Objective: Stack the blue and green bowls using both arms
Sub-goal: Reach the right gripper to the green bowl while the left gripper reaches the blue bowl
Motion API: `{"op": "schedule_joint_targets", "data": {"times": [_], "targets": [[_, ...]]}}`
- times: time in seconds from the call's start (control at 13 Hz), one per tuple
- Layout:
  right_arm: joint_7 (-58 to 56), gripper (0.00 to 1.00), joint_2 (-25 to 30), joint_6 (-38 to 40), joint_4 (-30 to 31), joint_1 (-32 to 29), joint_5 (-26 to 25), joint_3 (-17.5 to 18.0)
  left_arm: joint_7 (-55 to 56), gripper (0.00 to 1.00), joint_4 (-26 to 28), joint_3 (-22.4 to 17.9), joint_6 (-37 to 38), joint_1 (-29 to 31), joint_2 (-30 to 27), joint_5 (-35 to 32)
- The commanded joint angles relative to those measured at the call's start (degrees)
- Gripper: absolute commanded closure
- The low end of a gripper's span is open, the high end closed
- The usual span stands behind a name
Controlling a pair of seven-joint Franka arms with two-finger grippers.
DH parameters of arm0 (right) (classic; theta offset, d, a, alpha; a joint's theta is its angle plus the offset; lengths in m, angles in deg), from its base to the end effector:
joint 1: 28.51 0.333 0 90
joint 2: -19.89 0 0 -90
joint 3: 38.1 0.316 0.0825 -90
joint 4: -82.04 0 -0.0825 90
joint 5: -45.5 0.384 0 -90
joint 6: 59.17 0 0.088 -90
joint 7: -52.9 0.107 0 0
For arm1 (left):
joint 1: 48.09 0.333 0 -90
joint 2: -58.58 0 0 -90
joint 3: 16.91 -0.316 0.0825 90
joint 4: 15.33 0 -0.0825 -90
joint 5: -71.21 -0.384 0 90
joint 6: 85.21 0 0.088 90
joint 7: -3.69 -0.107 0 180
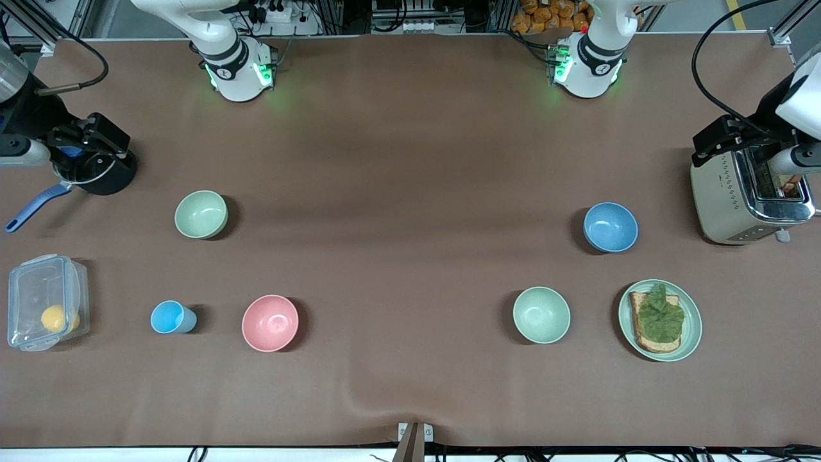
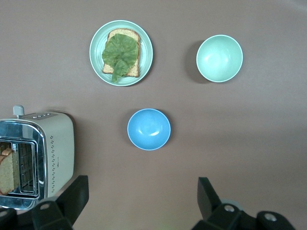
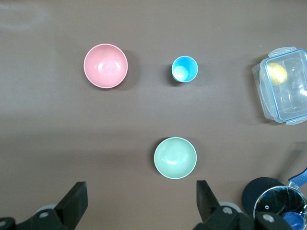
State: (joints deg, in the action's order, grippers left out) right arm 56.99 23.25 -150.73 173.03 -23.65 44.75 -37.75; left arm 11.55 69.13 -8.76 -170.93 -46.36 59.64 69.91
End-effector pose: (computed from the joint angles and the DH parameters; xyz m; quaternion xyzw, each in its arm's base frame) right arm 0.5371 0.0477 0.6509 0.9993 0.0097 0.0347 0.0039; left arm 0.5499 -0.0584 0.6531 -0.9999 -0.0134 -0.0031 0.0097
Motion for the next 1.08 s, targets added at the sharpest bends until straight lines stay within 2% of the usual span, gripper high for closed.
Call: {"op": "schedule_joint_targets", "data": {"times": [0.0, 0.46, 0.54, 1.0], "targets": [[0.04, 0.0, -0.02, 0.59, -0.46, -1.53, -0.83, 1.15, -0.74, 0.0, 0.18, 0.12, 0.47, 0.29, -0.45, 1.38], [-0.23, 0.0, -0.72, 0.59, -0.02, -1.7, -0.57, 0.98, -1.0, 0.0, 0.35, -0.06, -0.24, -0.06, 2.36, 0.51], [-0.32, 0.0, -2.98, 0.68, -0.11, -1.79, -0.65, 0.98, -1.26, 0.0, 0.53, 0.03, -0.15, 0.2, 4.02, 0.5], [-0.32, 0.0, -6.52, -1.68, 2.51, -1.87, -0.57, 1.06, 0.05, 0.0, 1.23, 0.03, -2.08, 0.64, 11.76, 0.68]]}}
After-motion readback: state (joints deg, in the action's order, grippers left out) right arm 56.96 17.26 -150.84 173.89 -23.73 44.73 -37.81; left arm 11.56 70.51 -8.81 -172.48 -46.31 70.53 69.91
